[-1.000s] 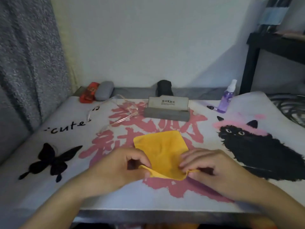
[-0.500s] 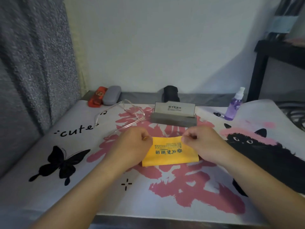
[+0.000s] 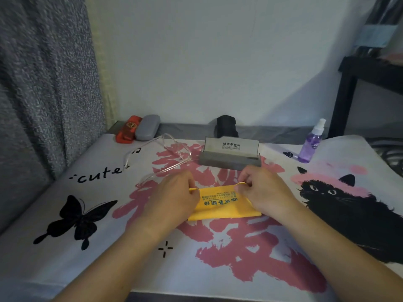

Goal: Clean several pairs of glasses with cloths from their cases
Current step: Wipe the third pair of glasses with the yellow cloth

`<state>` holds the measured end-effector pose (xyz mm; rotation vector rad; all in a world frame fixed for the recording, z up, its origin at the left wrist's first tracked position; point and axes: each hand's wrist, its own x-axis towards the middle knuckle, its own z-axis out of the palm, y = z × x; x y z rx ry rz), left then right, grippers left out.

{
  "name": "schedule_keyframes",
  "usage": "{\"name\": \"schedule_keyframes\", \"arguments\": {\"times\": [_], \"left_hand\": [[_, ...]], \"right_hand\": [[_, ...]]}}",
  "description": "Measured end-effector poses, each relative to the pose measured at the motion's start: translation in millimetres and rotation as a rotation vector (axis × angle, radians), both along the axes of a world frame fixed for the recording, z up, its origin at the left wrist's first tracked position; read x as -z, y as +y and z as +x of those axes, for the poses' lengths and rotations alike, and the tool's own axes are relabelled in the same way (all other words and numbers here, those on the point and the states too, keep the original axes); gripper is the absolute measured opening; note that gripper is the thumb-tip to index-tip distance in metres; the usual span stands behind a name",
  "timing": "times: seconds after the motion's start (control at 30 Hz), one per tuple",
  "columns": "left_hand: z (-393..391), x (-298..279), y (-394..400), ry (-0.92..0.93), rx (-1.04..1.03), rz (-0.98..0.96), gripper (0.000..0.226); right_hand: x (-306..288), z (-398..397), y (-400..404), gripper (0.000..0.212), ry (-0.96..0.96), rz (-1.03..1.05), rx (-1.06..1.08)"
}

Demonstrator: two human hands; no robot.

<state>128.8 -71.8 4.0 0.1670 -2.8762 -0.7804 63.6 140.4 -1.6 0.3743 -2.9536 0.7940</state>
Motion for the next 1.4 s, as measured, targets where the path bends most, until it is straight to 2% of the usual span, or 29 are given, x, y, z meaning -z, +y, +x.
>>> {"name": "schedule_keyframes", "arguments": {"times": [0.07,0.13,0.17,0.23,0.3,0.47,0.6,0.73,0.9,0.97,1.03,1.1,1.17,1.23,1.27,1.33,1.4], "left_hand": [[6,-3,0,0.098,0.055,0.034,0.008],[16,-6,-3,0.186,0.229,0.030,0.012],[22,-9,-3,0.171,0.355,0.000,0.015],[31,-8,-5,0.068,0.582,-0.090,0.026],[33,0,-8,0.097,0.689,-0.211,0.034],[31,9,-3,0.309,0.645,-0.331,0.035],[29,13,-2,0.397,0.658,-0.491,0.007],[33,15,0,0.430,0.627,-0.554,0.007],[39,9,11,0.358,0.549,-0.431,0.036],[38,9,14,0.364,0.520,-0.461,0.028],[35,11,17,0.389,0.513,-0.528,0.008],[34,13,14,0.395,0.524,-0.548,0.008],[34,12,5,0.366,0.523,-0.491,0.011],[37,4,-2,0.275,0.467,-0.330,0.021],[38,-1,-4,0.179,0.424,-0.235,0.021],[30,-8,-2,-0.017,0.332,-0.063,0.018],[14,-14,3,-0.130,0.269,0.027,0.020]], "right_hand": [[0,2,1,0.017,0.048,-0.076,0.011],[-2,9,8,0.022,0.155,-0.151,-0.060],[-4,14,12,0.023,0.181,-0.144,-0.167],[-5,27,20,0.032,0.115,-0.052,-0.420],[-1,35,25,0.040,0.048,0.049,-0.564],[7,37,29,0.040,0.175,0.046,-0.604],[8,38,38,0.025,0.306,0.099,-0.599],[11,41,49,0.023,0.416,0.162,-0.622],[7,40,51,0.027,0.401,0.153,-0.610],[4,38,52,0.027,0.386,0.191,-0.622],[1,36,52,0.026,0.390,0.234,-0.632],[-4,36,51,0.020,0.413,0.269,-0.629],[-9,38,47,0.015,0.416,0.290,-0.622],[-8,38,44,0.008,0.401,0.273,-0.601],[-7,36,42,0.008,0.342,0.228,-0.571],[-7,26,37,0.014,0.104,0.031,-0.491],[-8,13,31,0.022,-0.071,-0.152,-0.405]]}}
